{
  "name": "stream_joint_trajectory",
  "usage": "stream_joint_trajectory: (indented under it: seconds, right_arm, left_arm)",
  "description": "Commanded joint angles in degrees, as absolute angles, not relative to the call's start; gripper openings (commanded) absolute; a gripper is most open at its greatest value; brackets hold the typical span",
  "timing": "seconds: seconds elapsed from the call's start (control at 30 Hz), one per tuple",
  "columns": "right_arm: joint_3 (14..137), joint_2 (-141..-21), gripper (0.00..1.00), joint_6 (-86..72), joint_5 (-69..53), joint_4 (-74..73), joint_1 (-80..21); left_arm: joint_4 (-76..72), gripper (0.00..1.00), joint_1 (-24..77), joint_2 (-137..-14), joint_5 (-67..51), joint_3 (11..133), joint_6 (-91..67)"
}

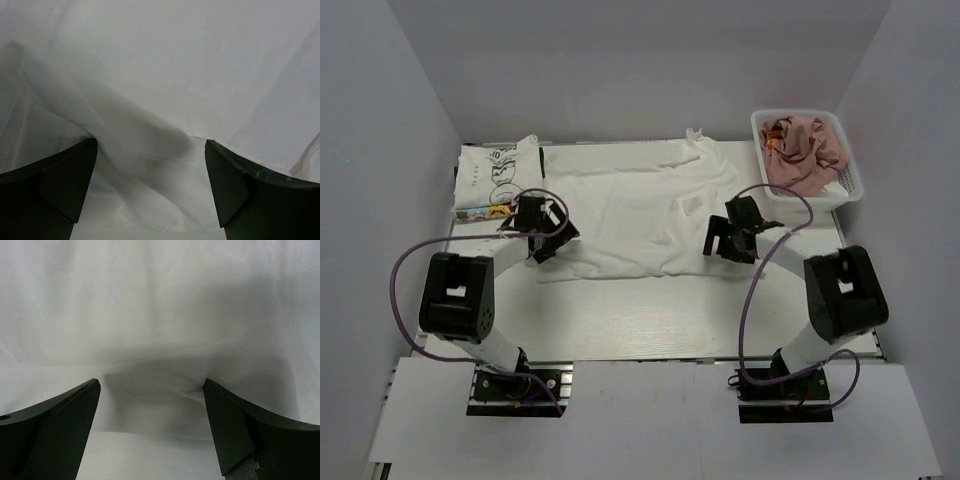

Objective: Fold and stack the t-shirts

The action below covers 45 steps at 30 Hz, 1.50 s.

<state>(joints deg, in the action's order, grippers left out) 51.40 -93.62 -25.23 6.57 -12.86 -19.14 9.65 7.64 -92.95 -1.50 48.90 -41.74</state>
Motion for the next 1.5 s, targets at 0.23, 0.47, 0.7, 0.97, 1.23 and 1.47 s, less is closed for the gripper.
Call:
stream_joint_trajectory:
  seconds: [0.23, 0.47, 0.7, 0.97, 1.23, 1.47]
  right_arm:
    - [27.1, -61.9, 0.90, -36.7, 0.6, -31.3, -20.2]
    - [34.8, -53.4, 0.90, -29.3, -0.6, -29.7, -21.7]
    - [55.5, -72.6, 0.90, -24.0, 10.3, -13.8, -20.7]
    - [87.5, -105.2, 0.90, -19.3, 7.1, -17.0, -15.6]
    - [112.3, -124.4, 0.90, -13.3, 11.9, -22.6, -14.2]
    - [111.8, -126.0, 0.90, -12.4, 13.3, -18.7, -13.3]
  left_arm:
    - [30.1, 1.00, 8.3, -68.8, -1.8, 32.2, -45.3]
    - [29.9, 1.00, 8.1, -55.6, -0.9, 36.8, -45.7]
    - [31.6, 1.00, 6.9, -81.2, 11.2, 62.1, -42.6]
    - [29.4, 1.00, 4.9, -103.9, 14.2, 83.6, -37.3]
    - [29.4, 0.90, 6.2, -120.4, 9.1, 98.6, -31.2]
    - [31.7, 0.86, 6.2, -125.8, 7.6, 101.3, -35.5]
